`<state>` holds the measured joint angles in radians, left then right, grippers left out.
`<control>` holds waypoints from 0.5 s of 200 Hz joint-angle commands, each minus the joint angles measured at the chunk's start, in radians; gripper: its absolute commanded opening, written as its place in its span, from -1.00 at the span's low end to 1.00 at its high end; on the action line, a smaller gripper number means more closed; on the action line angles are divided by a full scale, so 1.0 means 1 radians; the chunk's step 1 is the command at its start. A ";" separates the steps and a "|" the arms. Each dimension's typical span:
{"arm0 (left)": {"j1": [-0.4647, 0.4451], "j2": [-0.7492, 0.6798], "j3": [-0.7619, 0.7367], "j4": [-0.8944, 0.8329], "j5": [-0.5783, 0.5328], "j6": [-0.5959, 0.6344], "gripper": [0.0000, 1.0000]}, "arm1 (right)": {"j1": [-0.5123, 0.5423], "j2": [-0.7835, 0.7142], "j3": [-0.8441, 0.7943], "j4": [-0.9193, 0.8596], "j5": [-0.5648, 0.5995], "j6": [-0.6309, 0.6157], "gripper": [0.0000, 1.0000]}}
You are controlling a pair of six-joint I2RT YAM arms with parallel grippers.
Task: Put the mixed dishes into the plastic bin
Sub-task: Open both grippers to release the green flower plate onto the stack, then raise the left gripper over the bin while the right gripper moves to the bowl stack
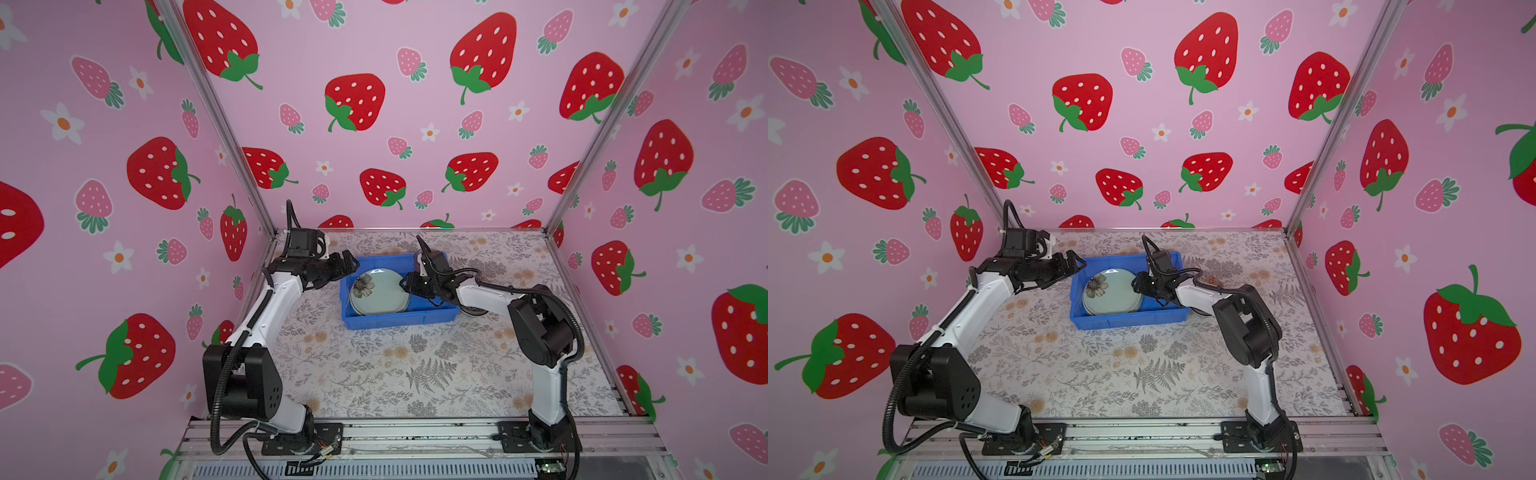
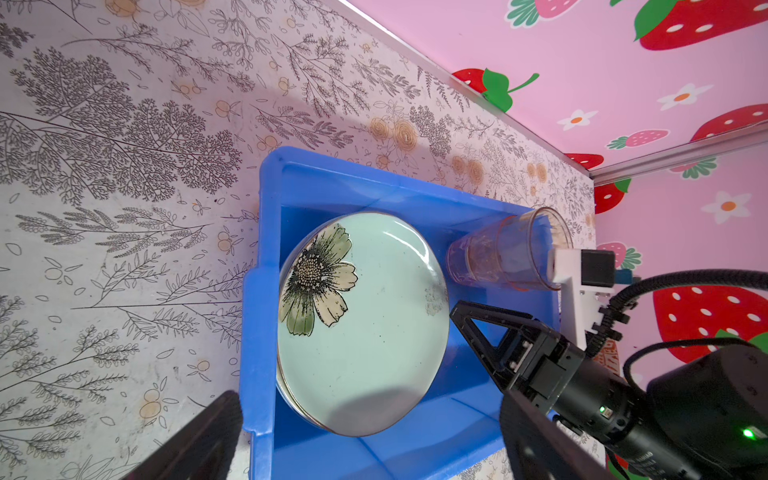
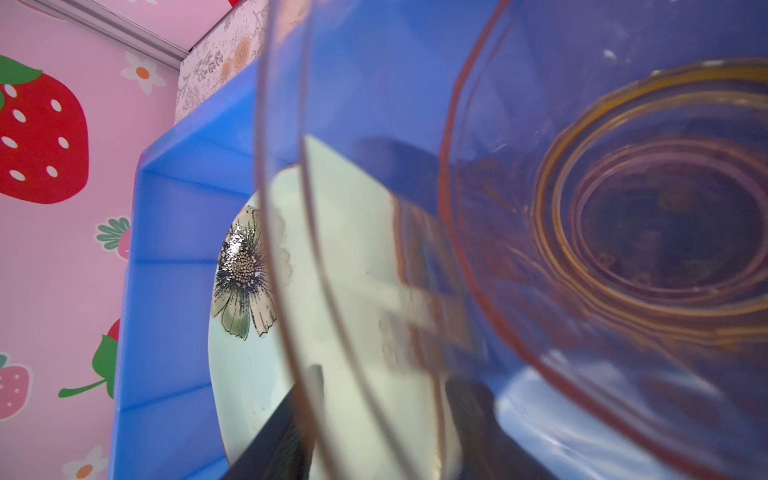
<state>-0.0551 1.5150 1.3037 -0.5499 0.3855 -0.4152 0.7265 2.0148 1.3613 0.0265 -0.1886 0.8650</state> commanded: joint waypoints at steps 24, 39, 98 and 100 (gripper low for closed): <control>0.006 -0.013 0.000 0.004 0.011 0.012 0.98 | 0.008 -0.066 0.035 -0.027 0.049 -0.056 0.12; 0.006 -0.014 0.002 0.004 0.011 0.013 0.98 | 0.008 -0.082 0.038 -0.029 0.066 -0.072 0.16; 0.006 -0.018 0.001 -0.002 0.005 0.016 0.98 | 0.008 -0.192 0.065 -0.115 0.125 -0.134 0.38; 0.006 -0.019 0.001 -0.002 0.006 0.016 0.98 | 0.007 -0.198 0.063 -0.117 0.126 -0.136 0.39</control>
<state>-0.0551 1.5150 1.3037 -0.5499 0.3855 -0.4149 0.7307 1.8957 1.3903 -0.0376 -0.1066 0.7692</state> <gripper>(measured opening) 0.990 0.679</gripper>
